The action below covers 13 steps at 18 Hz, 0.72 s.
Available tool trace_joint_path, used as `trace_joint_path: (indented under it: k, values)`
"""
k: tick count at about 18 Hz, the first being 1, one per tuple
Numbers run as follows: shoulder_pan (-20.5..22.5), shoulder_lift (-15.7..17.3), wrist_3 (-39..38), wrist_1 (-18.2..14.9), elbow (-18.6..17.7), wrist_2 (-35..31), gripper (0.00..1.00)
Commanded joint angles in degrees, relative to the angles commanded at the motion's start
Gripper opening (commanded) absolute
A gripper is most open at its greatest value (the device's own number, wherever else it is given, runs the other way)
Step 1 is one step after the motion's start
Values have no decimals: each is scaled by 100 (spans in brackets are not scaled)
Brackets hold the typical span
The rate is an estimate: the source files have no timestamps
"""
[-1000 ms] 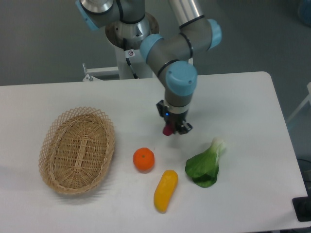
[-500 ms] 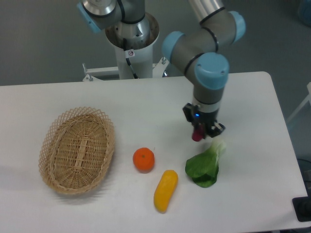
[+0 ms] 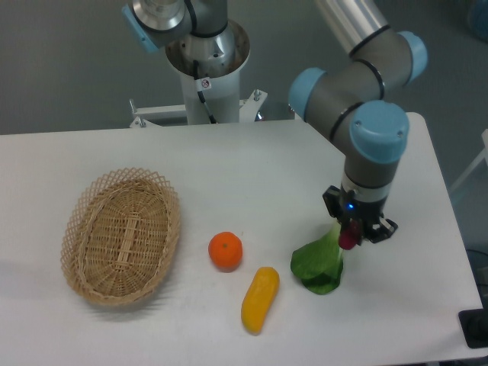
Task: Pick up the sweet potato from the table
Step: 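Lift the sweet potato and carry it up toward the bok choy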
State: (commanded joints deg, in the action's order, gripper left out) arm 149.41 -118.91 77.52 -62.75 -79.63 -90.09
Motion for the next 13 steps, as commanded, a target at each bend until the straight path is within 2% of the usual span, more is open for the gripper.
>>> trace_joint_path:
  k: [3, 13]
  values:
    - [9, -44, 9, -9, 88, 26, 22]
    - [26, -62, 0, -9, 36, -61, 23]
